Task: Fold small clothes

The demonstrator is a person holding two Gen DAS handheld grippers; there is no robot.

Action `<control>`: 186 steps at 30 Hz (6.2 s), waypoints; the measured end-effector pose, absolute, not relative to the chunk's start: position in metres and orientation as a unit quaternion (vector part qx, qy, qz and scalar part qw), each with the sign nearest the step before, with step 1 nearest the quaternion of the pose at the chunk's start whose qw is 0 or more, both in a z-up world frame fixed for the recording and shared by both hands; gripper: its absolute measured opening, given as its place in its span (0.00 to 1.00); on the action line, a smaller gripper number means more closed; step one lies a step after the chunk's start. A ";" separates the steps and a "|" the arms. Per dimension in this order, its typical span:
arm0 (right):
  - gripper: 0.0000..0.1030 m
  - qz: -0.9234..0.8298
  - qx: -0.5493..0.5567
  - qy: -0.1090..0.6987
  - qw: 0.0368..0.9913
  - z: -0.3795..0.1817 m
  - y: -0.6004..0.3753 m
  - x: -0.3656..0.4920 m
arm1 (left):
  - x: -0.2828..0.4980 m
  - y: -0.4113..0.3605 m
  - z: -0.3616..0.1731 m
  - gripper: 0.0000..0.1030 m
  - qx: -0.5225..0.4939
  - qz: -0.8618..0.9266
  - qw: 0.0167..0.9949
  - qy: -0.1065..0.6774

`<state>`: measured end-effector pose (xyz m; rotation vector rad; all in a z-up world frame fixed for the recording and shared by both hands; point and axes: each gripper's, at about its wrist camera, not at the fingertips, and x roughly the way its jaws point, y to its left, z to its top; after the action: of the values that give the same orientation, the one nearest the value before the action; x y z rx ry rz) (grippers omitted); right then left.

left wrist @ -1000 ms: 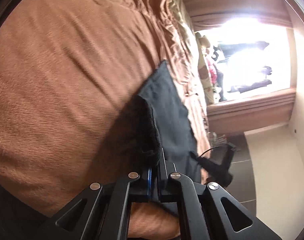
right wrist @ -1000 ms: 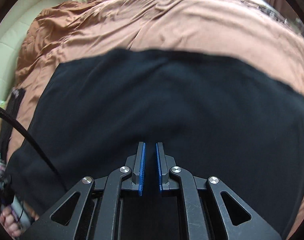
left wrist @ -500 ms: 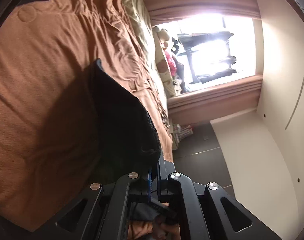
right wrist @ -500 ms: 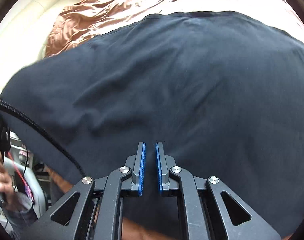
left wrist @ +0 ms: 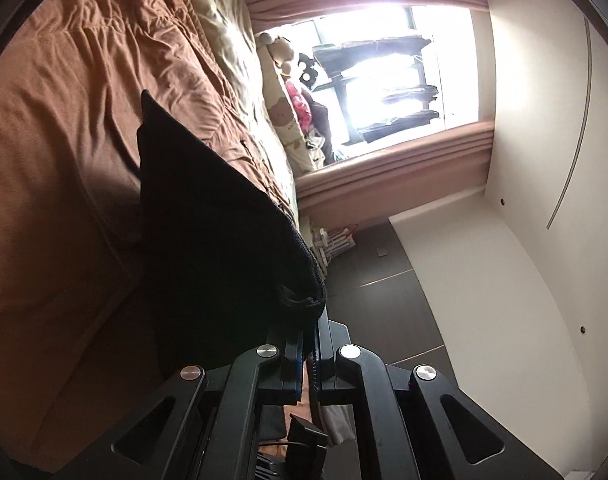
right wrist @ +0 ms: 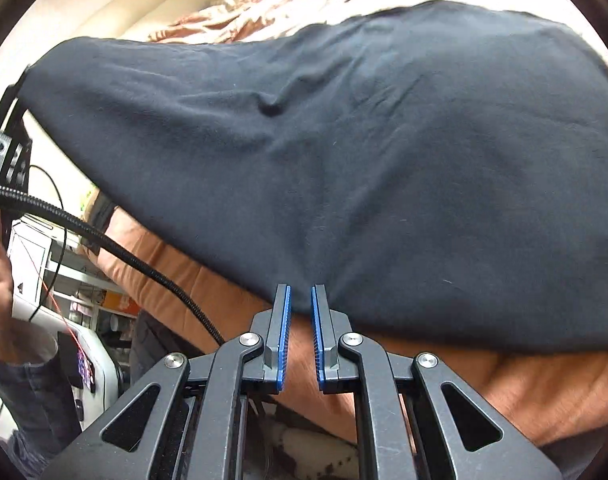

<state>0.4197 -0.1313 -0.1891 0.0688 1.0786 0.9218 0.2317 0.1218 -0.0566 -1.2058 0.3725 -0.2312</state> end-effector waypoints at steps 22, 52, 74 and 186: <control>0.72 0.336 0.090 0.390 0.853 -0.140 -0.300 0.410 | 0.335 0.007 -0.008 0.03 -0.493 -0.219 0.808 0.236; 0.72 0.307 0.119 0.414 0.849 -0.170 -0.362 0.410 | 0.399 -0.136 -0.134 0.81 -0.402 -0.219 0.751 0.476; 0.72 0.259 -0.142 0.430 0.853 -0.161 -0.257 0.409 | 0.330 0.002 -0.214 0.81 -0.482 -0.058 0.737 0.470; 0.03 0.294 0.289 0.442 0.796 -0.201 -0.390 0.458 | 0.311 -0.048 -0.214 0.17 -0.232 -0.049 0.823 0.516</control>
<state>0.4582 -0.3900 -0.2010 0.6203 0.9503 0.6316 0.3115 -0.0485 -0.2143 -0.4931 1.0968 -0.1035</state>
